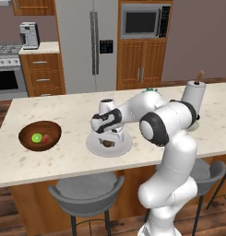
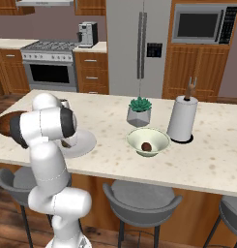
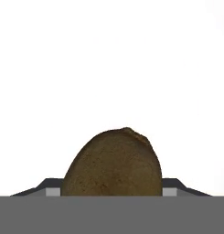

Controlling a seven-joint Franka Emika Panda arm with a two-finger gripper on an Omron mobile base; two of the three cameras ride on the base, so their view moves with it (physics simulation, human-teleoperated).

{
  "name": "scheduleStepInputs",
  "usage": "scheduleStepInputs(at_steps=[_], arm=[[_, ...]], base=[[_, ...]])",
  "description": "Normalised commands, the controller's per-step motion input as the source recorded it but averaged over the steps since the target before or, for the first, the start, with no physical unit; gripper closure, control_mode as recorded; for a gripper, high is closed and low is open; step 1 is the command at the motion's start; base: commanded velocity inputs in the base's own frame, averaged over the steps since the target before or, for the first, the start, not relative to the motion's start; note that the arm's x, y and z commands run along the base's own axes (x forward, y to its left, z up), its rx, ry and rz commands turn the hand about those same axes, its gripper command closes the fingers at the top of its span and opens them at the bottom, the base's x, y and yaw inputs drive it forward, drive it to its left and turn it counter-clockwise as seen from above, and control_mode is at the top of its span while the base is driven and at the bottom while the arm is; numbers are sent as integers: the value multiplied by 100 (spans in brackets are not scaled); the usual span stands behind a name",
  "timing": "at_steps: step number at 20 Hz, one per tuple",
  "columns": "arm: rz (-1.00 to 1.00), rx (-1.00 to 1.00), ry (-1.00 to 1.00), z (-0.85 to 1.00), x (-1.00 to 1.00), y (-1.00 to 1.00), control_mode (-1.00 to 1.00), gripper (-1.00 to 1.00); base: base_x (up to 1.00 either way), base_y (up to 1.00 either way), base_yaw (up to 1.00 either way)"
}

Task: Take the fruits from the plate on the dining counter and place two fruits in each bowl.

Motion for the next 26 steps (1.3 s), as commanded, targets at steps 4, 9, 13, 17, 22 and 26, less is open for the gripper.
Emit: scheduleStepInputs(at_steps=[4, 9, 13, 17, 22, 26], arm=[[0, 0, 0, 56, 0, -46, -100, 100], [0, 0, -1, 66, 0, -54, -100, 100], [0, -2, -2, 48, 0, -71, -100, 100], [0, -2, -1, 40, 0, -82, -100, 100], [0, -2, 0, 29, 3, -85, -100, 100], [0, -2, 0, 20, 5, -89, -100, 100]], base=[[0, 0, 0], [0, 0, 0], [0, 0, 0], [0, 0, 0], [0, 0, 0], [0, 0, 0]])
